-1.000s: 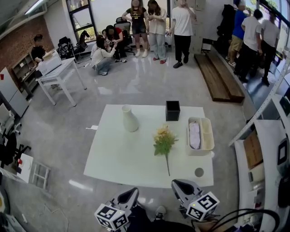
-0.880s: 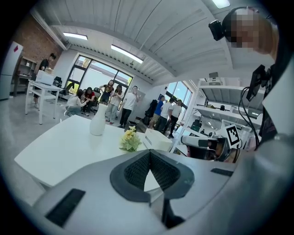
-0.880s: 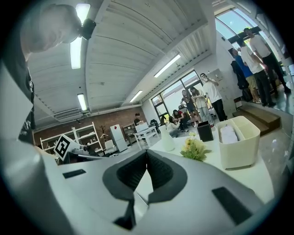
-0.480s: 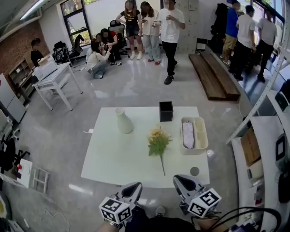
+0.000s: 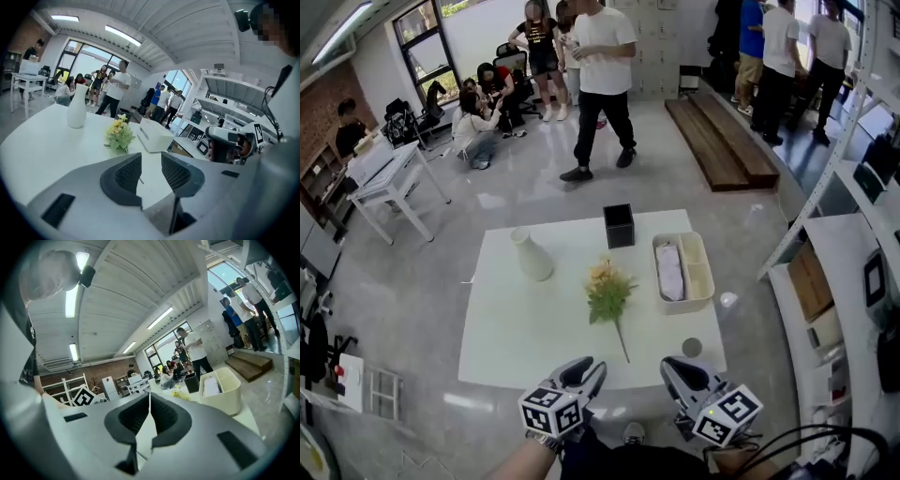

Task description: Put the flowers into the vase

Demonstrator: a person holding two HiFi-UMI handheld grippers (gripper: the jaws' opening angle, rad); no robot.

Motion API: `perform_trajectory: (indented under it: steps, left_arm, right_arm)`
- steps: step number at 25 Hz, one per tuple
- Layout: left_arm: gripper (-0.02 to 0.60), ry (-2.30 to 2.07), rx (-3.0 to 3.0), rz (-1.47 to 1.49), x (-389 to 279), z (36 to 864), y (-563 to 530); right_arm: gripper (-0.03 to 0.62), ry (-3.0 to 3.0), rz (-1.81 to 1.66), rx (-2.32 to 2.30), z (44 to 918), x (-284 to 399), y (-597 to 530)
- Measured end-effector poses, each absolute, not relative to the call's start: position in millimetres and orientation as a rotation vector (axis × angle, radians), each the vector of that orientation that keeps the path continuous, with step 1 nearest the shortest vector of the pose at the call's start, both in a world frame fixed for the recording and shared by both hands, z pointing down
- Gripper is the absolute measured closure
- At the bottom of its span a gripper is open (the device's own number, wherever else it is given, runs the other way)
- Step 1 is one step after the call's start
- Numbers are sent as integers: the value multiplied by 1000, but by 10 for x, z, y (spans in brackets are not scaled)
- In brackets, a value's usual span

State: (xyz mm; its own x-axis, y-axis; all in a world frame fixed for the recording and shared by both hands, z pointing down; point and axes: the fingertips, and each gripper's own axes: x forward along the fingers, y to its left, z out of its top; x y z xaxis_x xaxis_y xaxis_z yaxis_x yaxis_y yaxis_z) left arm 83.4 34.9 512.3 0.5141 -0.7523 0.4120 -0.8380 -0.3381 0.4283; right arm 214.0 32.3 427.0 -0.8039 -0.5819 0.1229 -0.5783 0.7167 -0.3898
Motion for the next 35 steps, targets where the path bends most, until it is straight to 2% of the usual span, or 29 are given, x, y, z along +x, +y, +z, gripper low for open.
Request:
perform_trajectory:
  steps: [3, 20, 35]
  left_arm:
    - [420, -1242, 2114, 196, 900, 5335, 117]
    - [417, -1047, 1758, 80, 973, 6161, -938]
    - [417, -1042, 1637, 170, 956, 6619, -1254]
  right_arm:
    - [583, 2870, -665, -1046, 4302, 2231, 252]
    - [583, 2707, -828, -1363, 4653, 2315, 124]
    - [585, 2626, -904, -1447, 4844, 2360, 223]
